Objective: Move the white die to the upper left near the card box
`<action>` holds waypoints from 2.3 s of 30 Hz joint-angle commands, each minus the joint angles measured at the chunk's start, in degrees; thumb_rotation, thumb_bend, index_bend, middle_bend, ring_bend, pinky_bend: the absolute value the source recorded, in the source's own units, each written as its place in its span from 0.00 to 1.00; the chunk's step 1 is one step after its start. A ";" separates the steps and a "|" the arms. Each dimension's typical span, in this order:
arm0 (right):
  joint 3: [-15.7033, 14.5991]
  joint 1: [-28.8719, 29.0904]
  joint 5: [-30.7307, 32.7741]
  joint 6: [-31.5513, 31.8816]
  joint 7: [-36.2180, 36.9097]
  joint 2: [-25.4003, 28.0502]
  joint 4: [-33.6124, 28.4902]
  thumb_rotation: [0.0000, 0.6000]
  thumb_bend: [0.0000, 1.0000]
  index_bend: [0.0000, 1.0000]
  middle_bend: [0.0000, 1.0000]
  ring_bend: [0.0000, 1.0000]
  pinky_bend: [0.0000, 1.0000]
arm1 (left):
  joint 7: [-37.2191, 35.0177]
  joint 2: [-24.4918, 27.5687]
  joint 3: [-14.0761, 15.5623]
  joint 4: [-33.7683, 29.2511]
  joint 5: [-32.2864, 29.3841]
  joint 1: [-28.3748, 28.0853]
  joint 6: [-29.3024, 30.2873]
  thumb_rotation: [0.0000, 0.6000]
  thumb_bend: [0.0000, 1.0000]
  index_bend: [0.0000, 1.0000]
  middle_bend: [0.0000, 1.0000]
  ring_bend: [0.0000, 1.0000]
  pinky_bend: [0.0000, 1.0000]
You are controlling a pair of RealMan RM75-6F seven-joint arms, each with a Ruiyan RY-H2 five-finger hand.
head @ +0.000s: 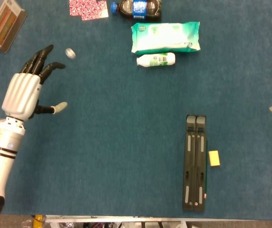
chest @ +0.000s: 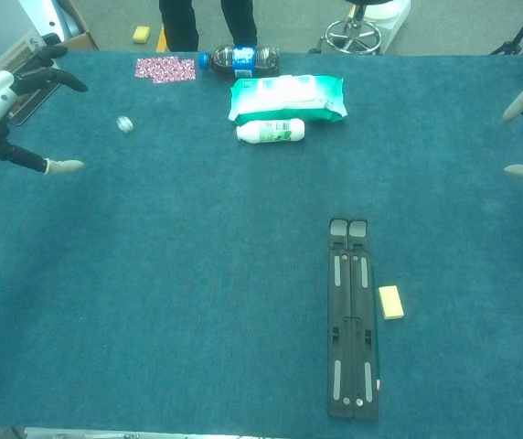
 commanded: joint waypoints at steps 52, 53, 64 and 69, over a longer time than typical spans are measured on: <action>-0.55 -2.74 3.28 3.70 -11.52 4.56 -10.45 1.00 0.00 0.43 0.37 0.29 0.48 | 14.65 6.96 1.04 3.61 -0.30 16.35 17.16 1.00 0.08 0.38 0.18 0.05 0.17; -0.80 -3.37 3.07 4.69 -12.09 4.74 -11.26 1.00 0.00 0.43 0.37 0.29 0.48 | 14.02 7.04 1.21 3.37 -0.20 16.77 17.34 1.00 0.08 0.38 0.18 0.05 0.17; -3.50 -8.03 2.05 10.24 -17.05 5.89 -17.49 1.00 0.00 0.43 0.37 0.29 0.48 | 10.43 6.48 1.87 4.21 -0.14 19.72 18.16 1.00 0.08 0.38 0.18 0.05 0.17; -3.57 -8.37 1.87 10.33 -17.66 6.35 -18.60 1.00 0.00 0.43 0.37 0.29 0.48 | 9.59 6.10 1.84 4.96 0.19 20.10 17.74 1.00 0.08 0.38 0.18 0.05 0.17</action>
